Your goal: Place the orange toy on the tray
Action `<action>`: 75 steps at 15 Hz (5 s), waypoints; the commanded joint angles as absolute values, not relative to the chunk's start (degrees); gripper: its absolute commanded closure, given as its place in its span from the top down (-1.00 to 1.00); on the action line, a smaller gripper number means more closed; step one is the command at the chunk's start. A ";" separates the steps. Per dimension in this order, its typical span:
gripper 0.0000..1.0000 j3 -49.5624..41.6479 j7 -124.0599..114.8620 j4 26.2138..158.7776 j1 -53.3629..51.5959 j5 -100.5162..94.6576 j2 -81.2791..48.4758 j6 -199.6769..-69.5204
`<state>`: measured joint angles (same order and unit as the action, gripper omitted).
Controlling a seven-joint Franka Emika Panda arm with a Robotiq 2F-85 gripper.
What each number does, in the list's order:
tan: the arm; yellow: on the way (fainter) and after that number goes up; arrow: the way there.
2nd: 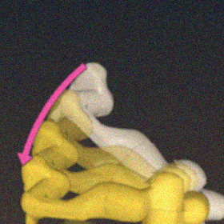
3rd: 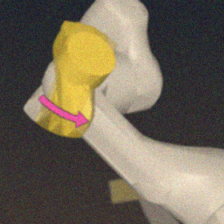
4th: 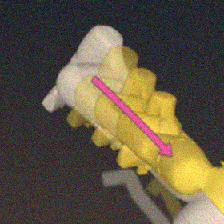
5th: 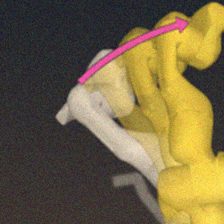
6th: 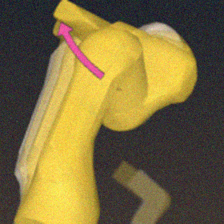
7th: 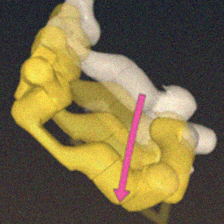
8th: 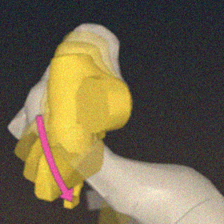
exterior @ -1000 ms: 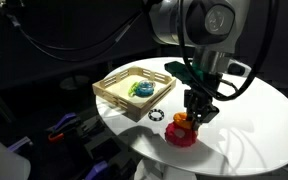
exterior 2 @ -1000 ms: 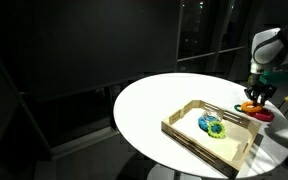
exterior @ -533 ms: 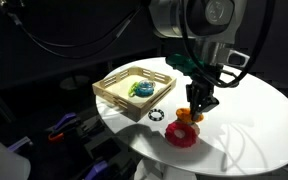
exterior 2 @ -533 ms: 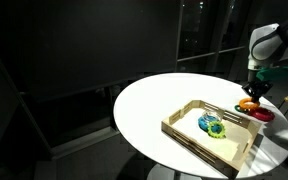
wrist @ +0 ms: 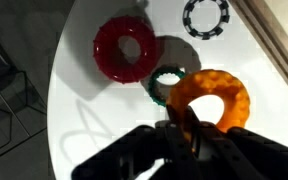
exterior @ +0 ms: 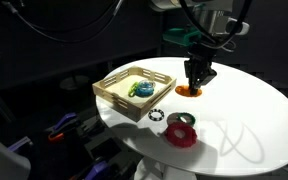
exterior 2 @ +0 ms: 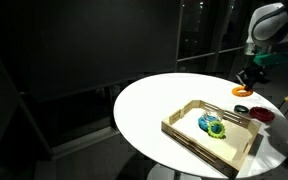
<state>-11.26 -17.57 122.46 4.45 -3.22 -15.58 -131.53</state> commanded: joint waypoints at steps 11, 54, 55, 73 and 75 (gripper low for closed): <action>-0.90 -3.73 -17.26 124.45 0.82 2.45 -9.78 -127.01; 1.00 -2.76 -10.78 129.95 1.46 3.71 -3.61 -117.90; 1.00 -3.06 -10.82 129.15 1.74 2.80 -2.82 -115.48; 1.00 -5.66 -5.18 117.45 5.59 -1.63 13.14 -96.14; 1.00 -5.64 -5.44 117.67 5.76 -1.66 14.98 -97.92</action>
